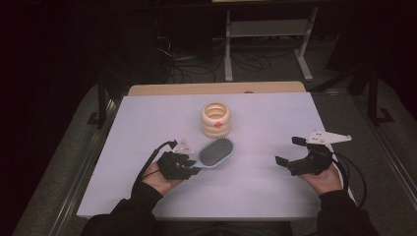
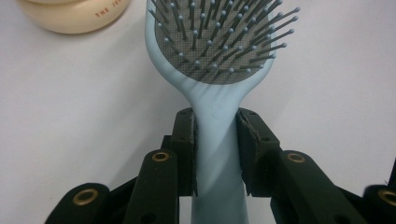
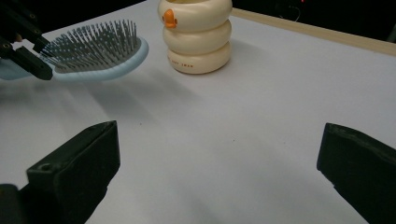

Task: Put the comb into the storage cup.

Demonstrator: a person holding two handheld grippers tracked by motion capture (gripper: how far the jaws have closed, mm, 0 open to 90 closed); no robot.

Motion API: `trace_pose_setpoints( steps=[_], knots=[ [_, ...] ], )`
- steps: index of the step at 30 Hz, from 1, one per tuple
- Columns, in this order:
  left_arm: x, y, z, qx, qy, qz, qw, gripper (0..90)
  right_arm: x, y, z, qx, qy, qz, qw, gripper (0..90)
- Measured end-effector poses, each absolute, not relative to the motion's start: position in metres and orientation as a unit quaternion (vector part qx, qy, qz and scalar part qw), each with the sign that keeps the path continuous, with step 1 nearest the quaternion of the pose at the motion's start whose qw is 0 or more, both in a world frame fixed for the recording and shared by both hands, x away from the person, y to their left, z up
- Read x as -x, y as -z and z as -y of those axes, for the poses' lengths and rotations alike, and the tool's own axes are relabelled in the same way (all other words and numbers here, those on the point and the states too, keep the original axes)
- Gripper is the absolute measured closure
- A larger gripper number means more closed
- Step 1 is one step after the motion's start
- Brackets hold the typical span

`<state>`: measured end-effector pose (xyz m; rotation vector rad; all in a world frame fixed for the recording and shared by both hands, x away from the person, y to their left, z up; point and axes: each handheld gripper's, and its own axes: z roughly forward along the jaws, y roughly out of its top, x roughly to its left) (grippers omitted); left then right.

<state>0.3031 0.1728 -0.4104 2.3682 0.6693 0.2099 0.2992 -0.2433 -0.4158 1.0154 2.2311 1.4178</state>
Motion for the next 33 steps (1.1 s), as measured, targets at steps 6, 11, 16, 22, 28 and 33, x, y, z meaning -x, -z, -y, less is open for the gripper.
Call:
trace_pose_setpoints(
  steps=[6, 11, 16, 22, 28, 33],
  knots=[
    [-0.302, 0.399, -0.176, -0.900, -0.090, -0.252, 0.343, 70.2, -0.299, 0.416, 0.243, -0.355, -0.495, -0.778, 0.154, 0.0],
    [-0.301, 0.388, -0.175, -0.898, -0.102, -0.245, 0.351, 70.2, -0.299, 0.416, 0.243, -0.355, -0.495, -0.778, 0.155, 0.0],
    [-0.301, 0.378, -0.174, -0.896, -0.112, -0.238, 0.358, 70.2, -0.299, 0.416, 0.243, -0.355, -0.494, -0.779, 0.154, 0.0],
    [-0.304, 0.365, -0.173, -0.894, -0.120, -0.232, 0.364, 70.2, -0.299, 0.416, 0.243, -0.355, -0.495, -0.778, 0.154, 0.0],
    [-0.306, 0.355, -0.170, -0.892, -0.126, -0.228, 0.370, 70.2, -0.300, 0.416, 0.244, -0.356, -0.495, -0.778, 0.154, 0.0],
    [-0.308, 0.346, -0.170, -0.889, -0.134, -0.223, 0.376, 70.2, -0.300, 0.416, 0.244, -0.357, -0.495, -0.778, 0.152, 0.0]
  ],
)
